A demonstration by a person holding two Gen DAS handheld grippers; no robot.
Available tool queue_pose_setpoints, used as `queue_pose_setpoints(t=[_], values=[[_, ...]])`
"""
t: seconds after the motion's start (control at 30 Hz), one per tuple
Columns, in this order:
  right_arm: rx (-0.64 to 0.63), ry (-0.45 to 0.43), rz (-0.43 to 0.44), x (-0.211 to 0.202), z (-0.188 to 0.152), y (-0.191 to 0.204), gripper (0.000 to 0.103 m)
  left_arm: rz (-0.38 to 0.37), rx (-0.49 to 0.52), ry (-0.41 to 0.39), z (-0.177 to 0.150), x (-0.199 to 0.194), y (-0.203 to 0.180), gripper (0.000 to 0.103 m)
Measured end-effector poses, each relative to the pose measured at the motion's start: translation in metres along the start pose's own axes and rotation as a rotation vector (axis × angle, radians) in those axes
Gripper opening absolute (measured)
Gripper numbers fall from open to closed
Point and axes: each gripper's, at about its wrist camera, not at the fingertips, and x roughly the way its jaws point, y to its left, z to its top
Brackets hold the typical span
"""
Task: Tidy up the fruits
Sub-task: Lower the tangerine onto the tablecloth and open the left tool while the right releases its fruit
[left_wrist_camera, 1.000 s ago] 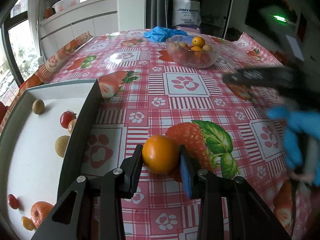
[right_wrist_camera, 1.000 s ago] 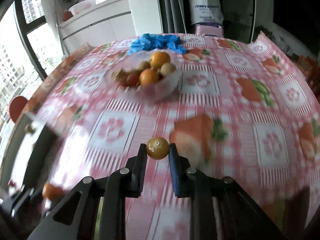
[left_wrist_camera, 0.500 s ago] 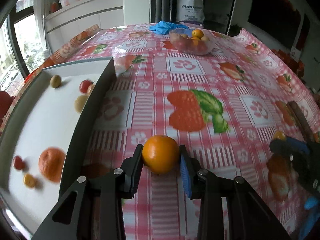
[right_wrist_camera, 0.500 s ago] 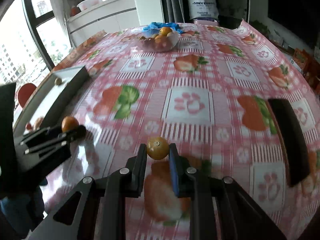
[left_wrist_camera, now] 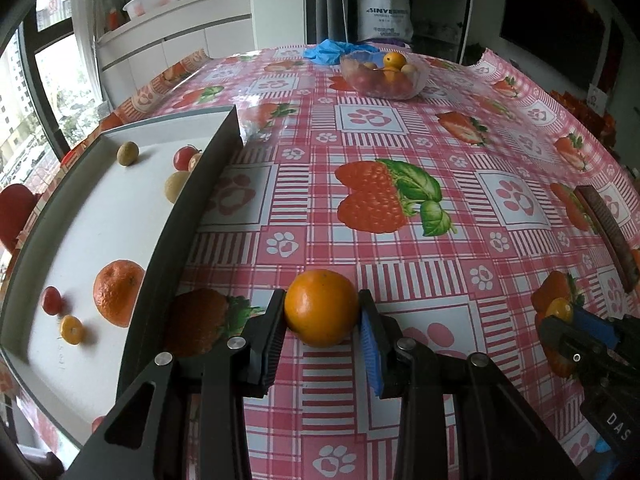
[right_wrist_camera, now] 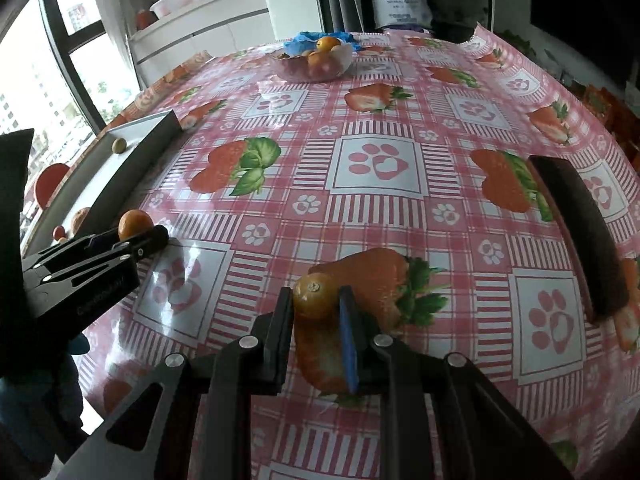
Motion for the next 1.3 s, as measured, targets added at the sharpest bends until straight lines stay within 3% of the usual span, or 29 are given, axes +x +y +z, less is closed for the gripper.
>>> queue_pose_setpoints(t=[0.5, 0.6, 0.63, 0.67, 0.73, 0.83, 0.97, 1.07, 1.13, 1.17, 1.3], values=[[0.020, -0.046, -0.073, -0.003, 0.003, -0.016, 0.025, -0.009, 0.001, -0.012, 0.004, 0.001, -0.002, 0.038], [0.015, -0.055, -0.076, -0.001, 0.003, -0.018, 0.026, -0.014, 0.000, -0.006, 0.008, 0.008, -0.004, 0.082], [0.007, -0.060, -0.084, -0.001, 0.003, -0.017, 0.032, -0.012, -0.002, -0.010, 0.007, 0.010, -0.005, 0.082], [0.004, -0.061, -0.100, 0.000, 0.004, -0.017, 0.050, -0.008, 0.002, -0.021, 0.006, 0.010, -0.006, 0.082], [0.013, -0.073, -0.123, 0.001, 0.002, -0.019, 0.071, -0.003, 0.013, -0.031, 0.006, 0.010, -0.008, 0.082], [0.014, -0.081, -0.129, 0.005, 0.002, -0.021, 0.071, -0.015, 0.005, -0.037, 0.005, 0.011, -0.006, 0.084], [-0.063, -0.087, -0.150, 0.013, 0.000, -0.010, 0.089, -0.012, 0.003, -0.044, 0.005, 0.012, -0.007, 0.084], [-0.056, -0.087, -0.135, 0.014, 0.000, -0.011, 0.092, -0.017, 0.002, -0.047, 0.004, 0.012, -0.007, 0.085], [-0.068, -0.079, -0.131, 0.016, 0.001, -0.009, 0.097, -0.046, 0.019, -0.020, 0.004, 0.014, -0.009, 0.103], [-0.078, -0.064, -0.123, 0.018, 0.001, -0.008, 0.102, -0.039, 0.043, -0.015, 0.003, 0.015, -0.012, 0.103], [-0.080, -0.061, -0.118, 0.018, 0.001, -0.008, 0.103, -0.043, 0.035, -0.015, 0.004, 0.015, -0.012, 0.103]])
